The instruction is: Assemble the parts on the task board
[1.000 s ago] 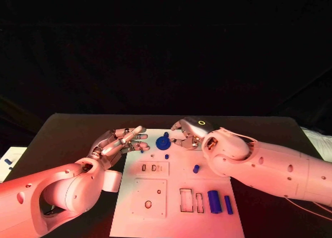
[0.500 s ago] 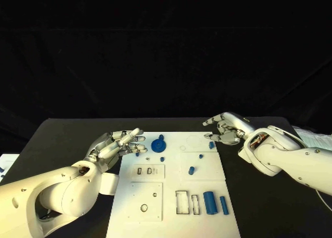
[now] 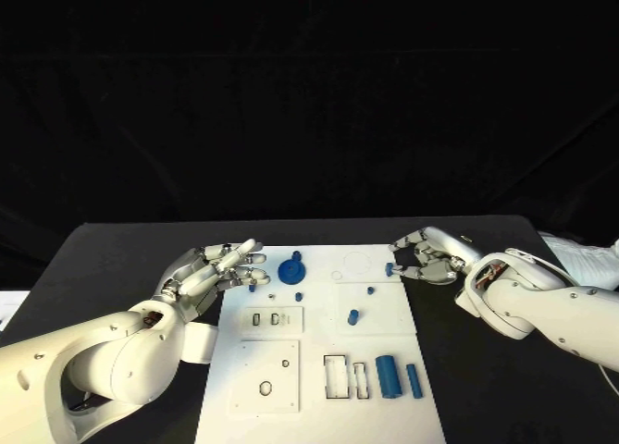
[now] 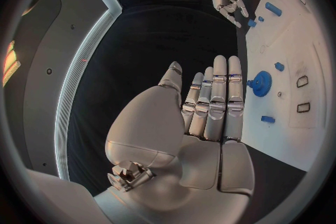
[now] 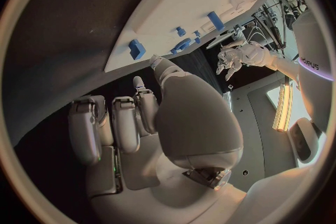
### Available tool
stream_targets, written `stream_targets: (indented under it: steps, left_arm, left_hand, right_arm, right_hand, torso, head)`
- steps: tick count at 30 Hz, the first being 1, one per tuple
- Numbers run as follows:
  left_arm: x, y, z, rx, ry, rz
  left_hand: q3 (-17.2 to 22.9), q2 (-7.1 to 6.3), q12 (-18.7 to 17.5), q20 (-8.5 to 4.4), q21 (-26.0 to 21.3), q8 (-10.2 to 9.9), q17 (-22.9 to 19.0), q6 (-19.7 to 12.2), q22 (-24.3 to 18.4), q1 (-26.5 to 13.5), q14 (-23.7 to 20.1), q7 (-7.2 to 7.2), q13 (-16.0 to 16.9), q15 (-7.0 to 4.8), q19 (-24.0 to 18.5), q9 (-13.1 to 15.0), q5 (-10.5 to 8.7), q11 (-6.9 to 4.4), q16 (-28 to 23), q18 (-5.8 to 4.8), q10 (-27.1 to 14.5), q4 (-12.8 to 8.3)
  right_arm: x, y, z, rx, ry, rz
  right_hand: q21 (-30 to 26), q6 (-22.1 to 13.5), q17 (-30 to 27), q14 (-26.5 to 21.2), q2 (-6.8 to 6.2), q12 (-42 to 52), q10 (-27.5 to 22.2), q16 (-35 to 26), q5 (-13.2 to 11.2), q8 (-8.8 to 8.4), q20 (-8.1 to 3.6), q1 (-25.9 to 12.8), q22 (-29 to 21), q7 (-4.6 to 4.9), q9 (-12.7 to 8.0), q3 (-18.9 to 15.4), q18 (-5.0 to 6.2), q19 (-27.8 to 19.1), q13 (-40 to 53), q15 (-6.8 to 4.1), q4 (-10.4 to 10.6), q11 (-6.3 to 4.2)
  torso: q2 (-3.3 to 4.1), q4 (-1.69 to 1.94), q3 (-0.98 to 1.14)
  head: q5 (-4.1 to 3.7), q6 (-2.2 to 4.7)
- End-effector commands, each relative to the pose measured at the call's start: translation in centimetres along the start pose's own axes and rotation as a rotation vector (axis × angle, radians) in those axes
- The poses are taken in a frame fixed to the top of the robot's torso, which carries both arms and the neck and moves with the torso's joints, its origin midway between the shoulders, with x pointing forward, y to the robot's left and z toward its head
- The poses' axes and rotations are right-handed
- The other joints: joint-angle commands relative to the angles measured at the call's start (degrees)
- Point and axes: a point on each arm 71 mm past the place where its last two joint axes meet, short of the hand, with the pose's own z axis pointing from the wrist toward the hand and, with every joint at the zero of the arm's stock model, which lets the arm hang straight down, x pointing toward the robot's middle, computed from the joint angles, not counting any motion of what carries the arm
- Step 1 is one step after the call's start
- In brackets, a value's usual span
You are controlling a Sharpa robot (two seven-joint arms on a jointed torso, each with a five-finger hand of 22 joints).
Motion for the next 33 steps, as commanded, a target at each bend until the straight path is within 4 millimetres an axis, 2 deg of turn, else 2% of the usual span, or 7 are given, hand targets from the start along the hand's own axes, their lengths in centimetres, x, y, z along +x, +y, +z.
stream_targets:
  steps: [1,12,22,33]
  left_arm:
    - [0.2,-0.1,0.0,0.008,0.018,-0.010]
    - [0.1,-0.1,0.1,0.009,0.016,-0.009]
    - [0.1,0.0,0.1,0.009,0.015,-0.009]
    - [0.1,0.0,0.1,0.009,0.017,-0.009]
  left_hand:
    - [0.02,0.25,-0.20,0.10,-0.26,-0.33,0.06,0.02,-0.09,0.21,-0.03,0.45,-0.07,0.15,-0.25,-0.01,-0.07,0.38,-0.25,0.58,-0.12,-0.33]
    - [0.07,0.34,-0.24,0.10,-0.26,-0.34,0.13,0.08,-0.10,0.29,-0.02,0.44,-0.06,0.14,-0.26,0.00,-0.06,0.36,-0.30,0.58,-0.06,-0.40]
    - [0.07,0.34,-0.24,0.10,-0.26,-0.34,0.13,0.08,-0.10,0.29,-0.02,0.44,-0.06,0.14,-0.26,0.00,-0.06,0.36,-0.30,0.58,-0.06,-0.40]
    - [0.11,0.40,-0.31,0.10,-0.26,-0.39,0.23,0.11,-0.10,0.40,0.00,0.43,-0.06,0.13,-0.27,0.00,-0.06,0.35,-0.37,0.59,-0.02,-0.51]
  right_arm:
    - [0.6,-0.2,0.0,-0.012,0.036,0.003]
    - [1.2,-0.9,0.1,0.015,0.045,0.006]
    - [1.7,-1.3,0.5,0.039,0.045,0.022]
    - [2.1,-1.0,1.0,0.042,0.057,0.031]
  right_hand:
    - [0.06,-0.07,7.76,4.43,-0.41,0.28,-0.01,0.14,0.44,-0.08,0.33,0.24,9.21,-0.03,0.01,-0.41,-0.24,1.25,5.58,0.18,-0.02,0.08]
    - [0.22,0.46,8.12,4.53,0.16,0.78,0.27,0.32,0.55,0.15,0.30,0.53,9.55,-0.08,0.11,-0.55,-0.32,1.53,5.90,0.14,-0.17,0.03]
    - [0.61,3.63,8.92,4.73,2.14,2.29,1.06,0.74,-0.30,1.35,0.08,1.19,10.40,-0.54,0.54,-0.47,-0.53,2.23,6.88,-0.16,-0.82,-0.37]
    - [0.72,4.42,9.17,4.79,2.50,2.66,1.26,0.87,-0.52,1.56,-0.03,1.19,10.65,-0.72,0.58,-0.50,-0.58,2.42,7.13,-0.29,-0.99,-0.52]
  torso:
    - [-0.03,0.12,-0.10]
    - [-0.03,-0.01,-0.08]
    - [-0.03,0.03,-0.05]
    - [-0.03,0.01,-0.04]
  head:
    - [-0.20,-0.18]
    - [-0.14,-0.32]
    - [0.01,-0.54]
    - [0.41,-0.77]
